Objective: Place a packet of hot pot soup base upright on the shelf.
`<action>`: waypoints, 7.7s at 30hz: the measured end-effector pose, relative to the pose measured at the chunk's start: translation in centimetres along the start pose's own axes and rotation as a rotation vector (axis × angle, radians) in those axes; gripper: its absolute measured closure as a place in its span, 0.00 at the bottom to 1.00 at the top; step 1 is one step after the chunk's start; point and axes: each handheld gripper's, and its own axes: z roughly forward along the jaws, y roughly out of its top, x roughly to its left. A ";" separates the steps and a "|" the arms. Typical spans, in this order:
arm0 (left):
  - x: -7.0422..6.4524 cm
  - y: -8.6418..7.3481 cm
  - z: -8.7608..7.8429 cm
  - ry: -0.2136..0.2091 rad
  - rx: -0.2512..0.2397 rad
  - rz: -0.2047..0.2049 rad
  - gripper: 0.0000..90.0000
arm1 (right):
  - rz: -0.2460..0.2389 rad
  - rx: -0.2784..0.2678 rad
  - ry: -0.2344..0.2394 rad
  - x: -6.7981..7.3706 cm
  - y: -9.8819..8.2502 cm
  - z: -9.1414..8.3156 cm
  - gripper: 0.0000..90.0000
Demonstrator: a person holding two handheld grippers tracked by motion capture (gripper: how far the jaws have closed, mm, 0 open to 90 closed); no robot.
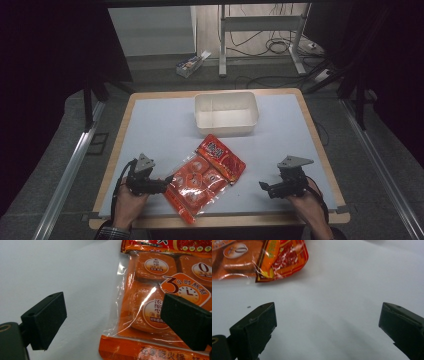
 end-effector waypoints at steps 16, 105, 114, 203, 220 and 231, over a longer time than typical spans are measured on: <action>0.0 -0.1 0.4 -0.011 0.013 0.020 0.09 | -0.014 0.040 0.023 -0.1 -0.2 0.6 0.01; -2.2 -1.1 -0.7 -0.030 0.006 0.181 0.08 | -0.086 0.100 0.163 2.2 8.3 9.9 0.31; -2.2 -1.2 -0.6 -0.033 0.012 0.181 0.08 | -0.137 0.122 0.216 3.4 9.5 11.5 0.53; -1.9 -1.2 -0.6 -0.039 0.006 0.161 0.06 | -0.225 -0.078 0.179 1.8 26.8 -3.0 0.99; -2.0 -1.2 -0.5 -0.041 0.014 0.161 0.06 | -0.178 -0.096 0.079 -3.7 29.8 -3.2 0.99; -1.9 -1.2 -0.5 -0.041 0.014 0.158 0.06 | -0.185 -0.095 0.061 -6.0 31.5 -1.7 0.99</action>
